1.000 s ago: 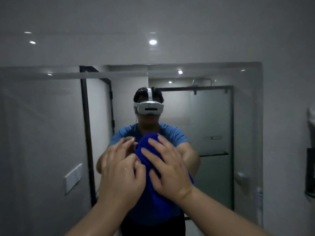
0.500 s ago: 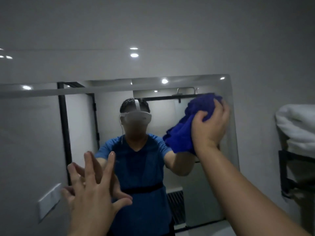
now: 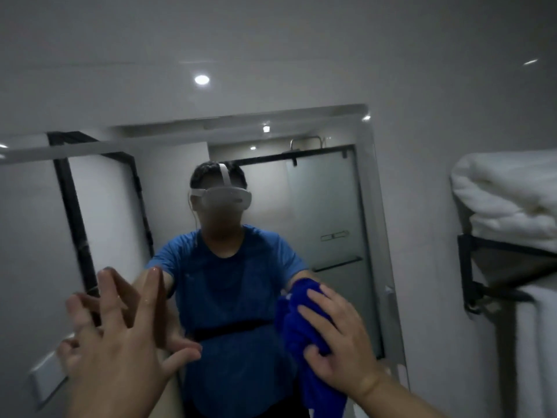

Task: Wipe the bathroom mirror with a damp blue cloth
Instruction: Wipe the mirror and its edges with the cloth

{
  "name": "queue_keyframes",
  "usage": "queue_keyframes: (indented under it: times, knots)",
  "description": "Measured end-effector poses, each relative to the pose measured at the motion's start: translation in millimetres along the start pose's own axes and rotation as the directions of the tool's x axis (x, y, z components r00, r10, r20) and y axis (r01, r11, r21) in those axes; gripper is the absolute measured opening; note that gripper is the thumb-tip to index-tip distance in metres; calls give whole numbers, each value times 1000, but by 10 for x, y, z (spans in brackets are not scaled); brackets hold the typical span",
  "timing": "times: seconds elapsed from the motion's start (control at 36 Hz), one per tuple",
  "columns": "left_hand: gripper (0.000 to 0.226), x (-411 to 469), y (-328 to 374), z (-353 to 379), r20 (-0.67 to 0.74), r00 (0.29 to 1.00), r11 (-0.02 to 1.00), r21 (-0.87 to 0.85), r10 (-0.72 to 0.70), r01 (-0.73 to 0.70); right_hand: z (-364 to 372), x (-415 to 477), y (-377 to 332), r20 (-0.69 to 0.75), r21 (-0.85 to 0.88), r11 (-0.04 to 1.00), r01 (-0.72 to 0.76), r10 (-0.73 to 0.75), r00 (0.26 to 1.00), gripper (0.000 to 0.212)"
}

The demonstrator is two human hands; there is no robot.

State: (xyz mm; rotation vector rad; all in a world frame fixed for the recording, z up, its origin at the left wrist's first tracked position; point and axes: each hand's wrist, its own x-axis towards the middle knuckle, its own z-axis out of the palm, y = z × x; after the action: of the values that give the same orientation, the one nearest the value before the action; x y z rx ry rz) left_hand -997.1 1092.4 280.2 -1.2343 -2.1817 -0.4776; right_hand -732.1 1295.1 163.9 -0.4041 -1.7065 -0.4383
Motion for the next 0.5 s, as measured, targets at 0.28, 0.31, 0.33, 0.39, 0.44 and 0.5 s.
queue_keyframes:
  times: [0.28,0.31,0.33,0.39,0.44,0.5]
  knots:
    - [156,82,69,-13,96,994,998,42,-57,53,-359,395,576,-274,18,839,-543,527,805,60]
    - [156,85,65,-9,90,994,997,49,-60,56,-404,660,624,-323,74,799,-597,586,744,60]
    - [153,78,53,2,80,995,997,48,-61,58,-455,950,666,-359,128,766,-630,628,690,59]
    - [154,81,32,18,58,997,999,17,-45,44,-560,1557,724,-399,187,737,-650,661,635,57]
    - [160,86,3,30,63,998,1000,-1,-15,15,-630,2075,715,-431,158,752,-640,635,641,58]
    - [158,95,11,22,72,997,1000,-8,14,-14,-657,2459,659,-452,98,760,-642,609,652,60]
